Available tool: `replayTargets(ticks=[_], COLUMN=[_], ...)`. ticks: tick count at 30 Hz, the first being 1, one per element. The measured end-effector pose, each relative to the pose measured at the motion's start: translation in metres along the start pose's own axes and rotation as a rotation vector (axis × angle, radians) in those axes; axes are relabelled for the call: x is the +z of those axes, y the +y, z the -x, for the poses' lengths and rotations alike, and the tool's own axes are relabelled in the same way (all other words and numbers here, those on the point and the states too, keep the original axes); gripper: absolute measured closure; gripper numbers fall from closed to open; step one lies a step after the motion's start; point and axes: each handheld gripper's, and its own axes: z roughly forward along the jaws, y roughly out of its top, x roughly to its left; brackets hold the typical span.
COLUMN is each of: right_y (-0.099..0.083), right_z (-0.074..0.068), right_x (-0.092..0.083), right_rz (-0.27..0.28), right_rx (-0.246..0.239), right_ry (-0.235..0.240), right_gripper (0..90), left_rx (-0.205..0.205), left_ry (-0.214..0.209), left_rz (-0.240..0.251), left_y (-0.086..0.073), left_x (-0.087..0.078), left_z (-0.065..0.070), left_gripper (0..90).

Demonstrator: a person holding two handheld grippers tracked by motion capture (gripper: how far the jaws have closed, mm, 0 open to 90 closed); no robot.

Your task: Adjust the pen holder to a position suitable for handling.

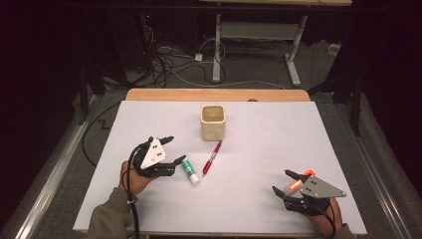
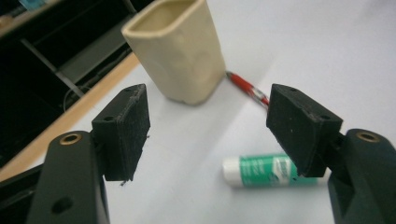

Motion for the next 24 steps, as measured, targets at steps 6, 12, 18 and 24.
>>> replayTargets(ticks=[6, 12, 18, 24], right_y=[0.001, 0.000, 0.002, -0.001], right_z=[-0.002, -0.002, 0.004, 0.011], right_x=[0.001, 0.001, -0.006, -0.015], right_rz=[-0.007, -0.014, -0.005, -0.030], right_rx=[-0.006, -0.008, -0.017, 0.000], right_ry=[0.003, 0.002, -0.047, -0.113], right_gripper=[33.1, 33.1, 33.0, 32.4], left_rx=[-0.019, -0.046, -0.085, -0.084], left_ry=[0.000, 0.007, -0.007, -0.006], left_rz=[-0.054, -0.065, -0.093, -0.113], left_y=[-0.028, -0.045, -0.059, -0.069], left_x=[-0.009, -0.023, -0.032, -0.037], left_z=[0.019, 0.031, 0.042, 0.048], left_gripper=[24.0, 23.7, 23.7, 23.7])
